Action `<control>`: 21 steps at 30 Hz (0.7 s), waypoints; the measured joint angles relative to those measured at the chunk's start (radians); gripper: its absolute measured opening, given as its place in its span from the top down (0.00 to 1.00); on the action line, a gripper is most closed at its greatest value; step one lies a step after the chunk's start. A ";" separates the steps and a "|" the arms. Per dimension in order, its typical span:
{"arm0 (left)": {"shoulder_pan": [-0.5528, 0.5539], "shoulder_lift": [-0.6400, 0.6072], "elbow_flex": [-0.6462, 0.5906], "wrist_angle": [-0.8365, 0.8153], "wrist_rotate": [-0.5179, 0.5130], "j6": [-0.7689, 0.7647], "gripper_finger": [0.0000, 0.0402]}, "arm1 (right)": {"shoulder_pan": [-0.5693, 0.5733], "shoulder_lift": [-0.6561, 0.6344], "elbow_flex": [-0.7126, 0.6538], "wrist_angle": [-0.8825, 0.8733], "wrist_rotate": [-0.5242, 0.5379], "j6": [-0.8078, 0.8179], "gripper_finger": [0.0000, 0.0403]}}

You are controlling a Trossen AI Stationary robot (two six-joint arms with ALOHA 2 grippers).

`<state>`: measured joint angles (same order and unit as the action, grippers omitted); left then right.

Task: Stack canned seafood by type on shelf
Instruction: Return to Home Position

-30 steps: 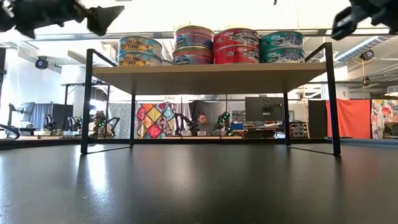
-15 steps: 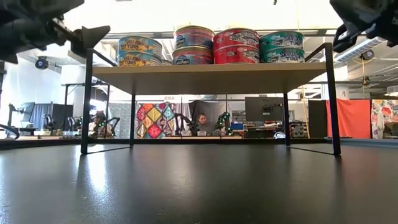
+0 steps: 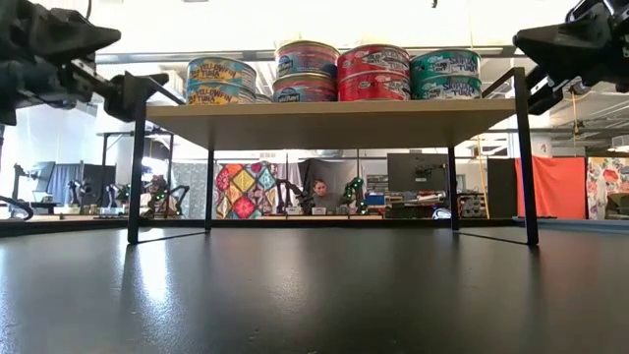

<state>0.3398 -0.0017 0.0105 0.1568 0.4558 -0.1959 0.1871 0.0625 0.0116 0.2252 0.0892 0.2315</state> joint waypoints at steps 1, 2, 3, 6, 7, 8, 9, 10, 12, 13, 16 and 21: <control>-0.020 0.002 0.000 -0.014 -0.003 0.003 0.00 | 0.000 -0.001 0.000 -0.008 0.000 -0.005 0.97; -0.040 0.003 0.000 -0.026 -0.013 0.010 0.00 | 0.000 -0.001 0.000 -0.017 0.000 -0.006 0.97; -0.062 0.005 0.000 -0.023 -0.027 0.022 0.00 | 0.000 0.000 0.000 -0.020 0.000 -0.007 0.97; -0.136 0.001 0.000 -0.013 -0.061 0.067 0.00 | 0.000 0.005 0.000 -0.043 0.000 -0.007 0.97; -0.163 0.001 0.000 -0.008 -0.076 0.073 0.00 | 0.000 0.008 0.000 -0.056 0.000 -0.007 0.97; -0.188 0.001 0.000 -0.012 -0.093 0.081 0.00 | 0.000 0.009 0.000 -0.070 0.000 -0.007 0.97; -0.211 0.001 0.000 -0.024 -0.111 0.091 0.00 | 0.000 0.012 0.000 -0.079 0.000 -0.007 0.97; -0.232 0.001 0.000 -0.039 -0.132 0.105 0.00 | 0.000 0.014 0.000 -0.086 0.000 -0.006 0.97; -0.262 0.002 0.000 -0.052 -0.167 0.128 0.00 | 0.000 0.017 0.000 -0.101 0.000 -0.005 0.97; -0.269 0.001 0.000 -0.052 -0.184 0.140 0.00 | 0.000 0.019 0.000 -0.100 0.000 -0.005 0.97; -0.272 0.001 0.000 -0.058 -0.186 0.183 0.00 | 0.000 0.020 0.000 -0.100 0.000 -0.005 0.97; -0.271 0.029 0.000 -0.097 -0.198 0.196 0.00 | 0.000 0.020 -0.001 -0.100 0.000 -0.004 0.97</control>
<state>0.0685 0.0275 0.0101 0.0597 0.2574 0.0002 0.1871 0.0822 0.0109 0.1249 0.0891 0.2276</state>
